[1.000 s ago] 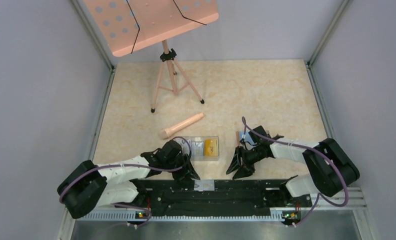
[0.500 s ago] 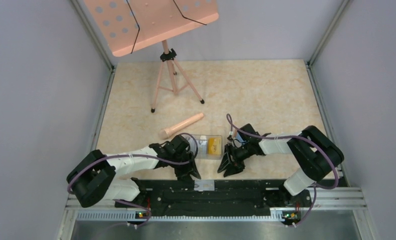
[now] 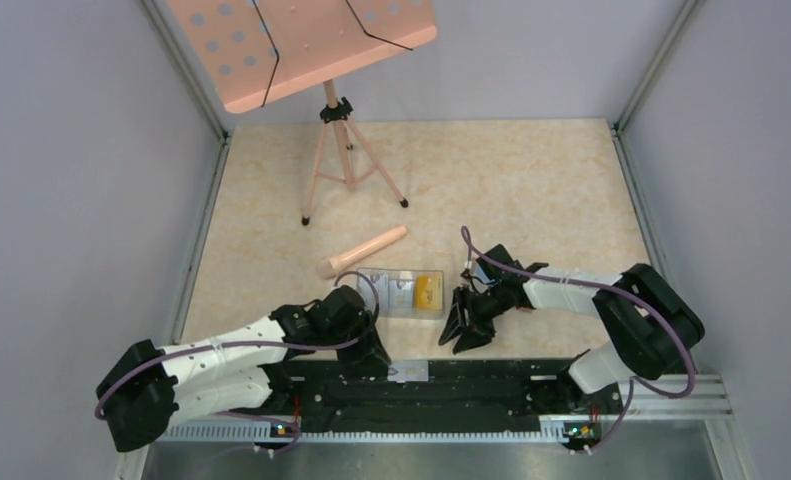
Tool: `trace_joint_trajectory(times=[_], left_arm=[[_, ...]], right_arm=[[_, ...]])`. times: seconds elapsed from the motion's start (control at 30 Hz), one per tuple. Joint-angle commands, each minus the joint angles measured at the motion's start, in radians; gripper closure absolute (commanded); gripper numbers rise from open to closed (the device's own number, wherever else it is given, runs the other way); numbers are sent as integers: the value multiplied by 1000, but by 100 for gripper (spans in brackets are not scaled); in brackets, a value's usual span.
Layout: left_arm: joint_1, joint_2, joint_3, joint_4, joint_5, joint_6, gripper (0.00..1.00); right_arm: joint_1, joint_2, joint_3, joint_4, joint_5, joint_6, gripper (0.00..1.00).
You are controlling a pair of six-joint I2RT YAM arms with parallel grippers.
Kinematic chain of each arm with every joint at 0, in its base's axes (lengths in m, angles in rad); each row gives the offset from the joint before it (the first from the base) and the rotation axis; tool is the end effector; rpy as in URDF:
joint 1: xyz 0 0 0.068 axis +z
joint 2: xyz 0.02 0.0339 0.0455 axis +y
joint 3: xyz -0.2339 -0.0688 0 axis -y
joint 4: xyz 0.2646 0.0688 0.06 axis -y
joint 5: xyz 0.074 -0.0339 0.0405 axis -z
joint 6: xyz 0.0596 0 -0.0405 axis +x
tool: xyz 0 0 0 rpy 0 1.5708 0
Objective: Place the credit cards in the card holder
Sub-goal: Move the storage box to the center of the board.
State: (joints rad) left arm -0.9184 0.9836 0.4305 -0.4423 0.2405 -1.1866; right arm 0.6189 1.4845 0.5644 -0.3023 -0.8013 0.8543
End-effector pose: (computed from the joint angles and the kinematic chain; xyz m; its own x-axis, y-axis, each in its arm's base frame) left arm 0.1216 -0.1825 0.1096 -0.9794 -0.2013 -0.0187 -0.1534 0.8005 -0.5794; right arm 0.1766 0.1783 0.0638 -0.9578 -0.0380 0.2849 0.1811 0.6900 0.7008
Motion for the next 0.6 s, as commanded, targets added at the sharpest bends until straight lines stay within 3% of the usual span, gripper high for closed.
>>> trace_joint_trajectory(times=[0.0,0.3,0.47,0.57], left_arm=[[-33,-18,-56,33,-23,-99,55],[-69,84,-92,140,-20,-139,55],[-72,129,-103,205,-10,-143,56],[-74,177,-96,233,5,-140,58]], right_arm=[[1,-72,-11,6,-3,68,53],[-5,-237,-142,145,11,301,54],[-5,-223,-259,290,-34,401,58],[-6,-185,-268,274,-31,366,58]])
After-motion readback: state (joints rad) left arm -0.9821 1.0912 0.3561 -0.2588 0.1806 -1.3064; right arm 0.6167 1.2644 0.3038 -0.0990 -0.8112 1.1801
